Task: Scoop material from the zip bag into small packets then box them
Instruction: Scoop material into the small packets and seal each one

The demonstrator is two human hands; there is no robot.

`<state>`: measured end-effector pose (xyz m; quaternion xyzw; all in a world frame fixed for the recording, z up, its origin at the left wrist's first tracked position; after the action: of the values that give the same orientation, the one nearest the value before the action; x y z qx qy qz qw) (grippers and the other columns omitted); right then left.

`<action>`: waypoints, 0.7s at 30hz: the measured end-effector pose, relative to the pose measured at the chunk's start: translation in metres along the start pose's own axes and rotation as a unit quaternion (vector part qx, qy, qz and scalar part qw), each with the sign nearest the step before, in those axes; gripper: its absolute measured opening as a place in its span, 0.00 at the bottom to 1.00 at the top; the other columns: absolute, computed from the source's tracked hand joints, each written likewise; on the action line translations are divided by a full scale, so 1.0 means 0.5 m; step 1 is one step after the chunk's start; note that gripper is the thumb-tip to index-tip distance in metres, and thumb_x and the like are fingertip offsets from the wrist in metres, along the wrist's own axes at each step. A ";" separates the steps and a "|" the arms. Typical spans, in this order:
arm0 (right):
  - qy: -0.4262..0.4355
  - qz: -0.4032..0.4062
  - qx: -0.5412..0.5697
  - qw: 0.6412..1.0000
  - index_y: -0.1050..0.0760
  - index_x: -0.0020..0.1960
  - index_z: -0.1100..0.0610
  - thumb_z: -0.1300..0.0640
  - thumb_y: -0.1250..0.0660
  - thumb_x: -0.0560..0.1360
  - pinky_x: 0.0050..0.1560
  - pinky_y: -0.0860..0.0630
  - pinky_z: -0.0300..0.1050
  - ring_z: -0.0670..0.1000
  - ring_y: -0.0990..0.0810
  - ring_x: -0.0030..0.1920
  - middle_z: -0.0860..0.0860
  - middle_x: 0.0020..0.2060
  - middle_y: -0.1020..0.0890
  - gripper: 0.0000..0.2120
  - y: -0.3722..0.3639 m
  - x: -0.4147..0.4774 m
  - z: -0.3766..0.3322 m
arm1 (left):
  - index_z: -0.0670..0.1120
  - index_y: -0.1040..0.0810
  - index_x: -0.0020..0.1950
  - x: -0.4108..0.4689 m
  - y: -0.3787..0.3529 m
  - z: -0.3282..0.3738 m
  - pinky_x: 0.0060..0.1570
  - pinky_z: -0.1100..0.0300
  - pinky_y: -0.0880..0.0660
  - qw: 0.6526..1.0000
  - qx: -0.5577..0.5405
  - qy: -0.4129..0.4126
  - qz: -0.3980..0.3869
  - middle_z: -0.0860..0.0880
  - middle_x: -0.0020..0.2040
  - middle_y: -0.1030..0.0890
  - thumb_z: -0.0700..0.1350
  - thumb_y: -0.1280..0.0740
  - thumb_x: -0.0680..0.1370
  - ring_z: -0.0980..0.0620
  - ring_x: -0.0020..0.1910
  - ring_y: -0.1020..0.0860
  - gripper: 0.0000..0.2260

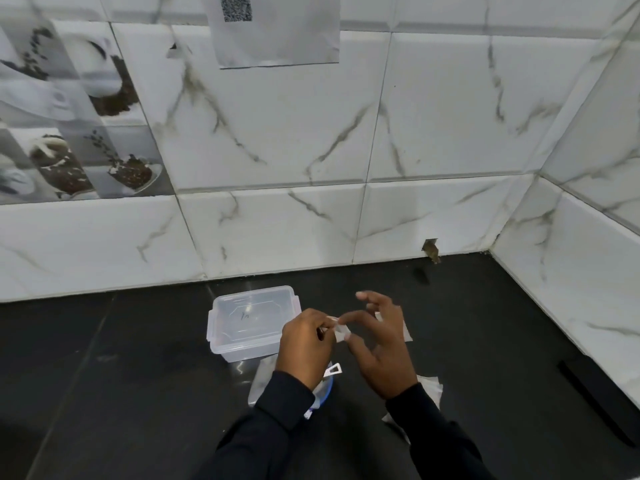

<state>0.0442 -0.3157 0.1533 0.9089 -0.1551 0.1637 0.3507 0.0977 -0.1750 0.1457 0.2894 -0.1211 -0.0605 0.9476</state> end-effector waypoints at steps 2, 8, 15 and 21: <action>0.011 -0.049 -0.164 0.985 0.19 0.45 0.45 0.46 0.41 0.75 0.58 0.33 0.47 0.48 0.32 0.64 0.43 0.63 0.27 0.12 -0.034 0.015 -0.021 | 0.50 0.15 0.46 -0.001 0.015 0.004 0.48 0.72 0.26 1.000 0.021 -0.016 -0.011 0.55 0.47 0.17 0.36 0.33 0.74 0.60 0.47 0.20 0.11; 0.000 -0.077 -0.249 0.965 0.19 0.43 0.52 0.52 0.42 0.77 0.50 0.27 0.50 0.48 0.24 0.45 0.46 0.46 0.21 0.13 -0.077 0.067 -0.069 | 0.49 0.15 0.54 0.017 0.057 -0.001 0.55 0.67 0.26 0.998 0.056 -0.026 -0.019 0.53 0.54 0.18 0.35 0.35 0.74 0.55 0.53 0.20 0.15; -0.018 -0.057 0.072 0.996 0.16 0.45 0.55 0.60 0.28 0.73 0.45 0.27 0.28 0.42 0.19 0.48 0.43 0.49 0.20 0.03 -0.032 0.113 -0.097 | 0.46 0.16 0.53 0.042 0.164 -0.039 0.57 0.65 0.26 1.000 0.019 -0.001 0.018 0.54 0.55 0.17 0.33 0.34 0.71 0.56 0.51 0.21 0.15; -0.115 -0.267 -0.162 0.943 0.16 0.44 0.51 0.52 0.30 0.73 0.57 0.23 0.45 0.43 0.24 0.45 0.47 0.45 0.20 0.04 -0.146 0.061 0.107 | 0.46 0.16 0.47 0.006 0.231 -0.201 0.47 0.63 0.22 0.991 0.000 0.127 -0.040 0.53 0.51 0.17 0.33 0.30 0.69 0.54 0.42 0.19 0.11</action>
<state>0.1106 -0.3058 0.0854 0.8606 0.0296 -0.0693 0.5038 0.1325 -0.0266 0.1305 0.2994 0.0120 -0.0607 0.9521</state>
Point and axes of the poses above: each hand's wrist, its own x-axis towards the middle knuckle, its own y-axis out of the back of the hand, z = x × y, the point moved 6 cm from there along x, towards the middle knuckle
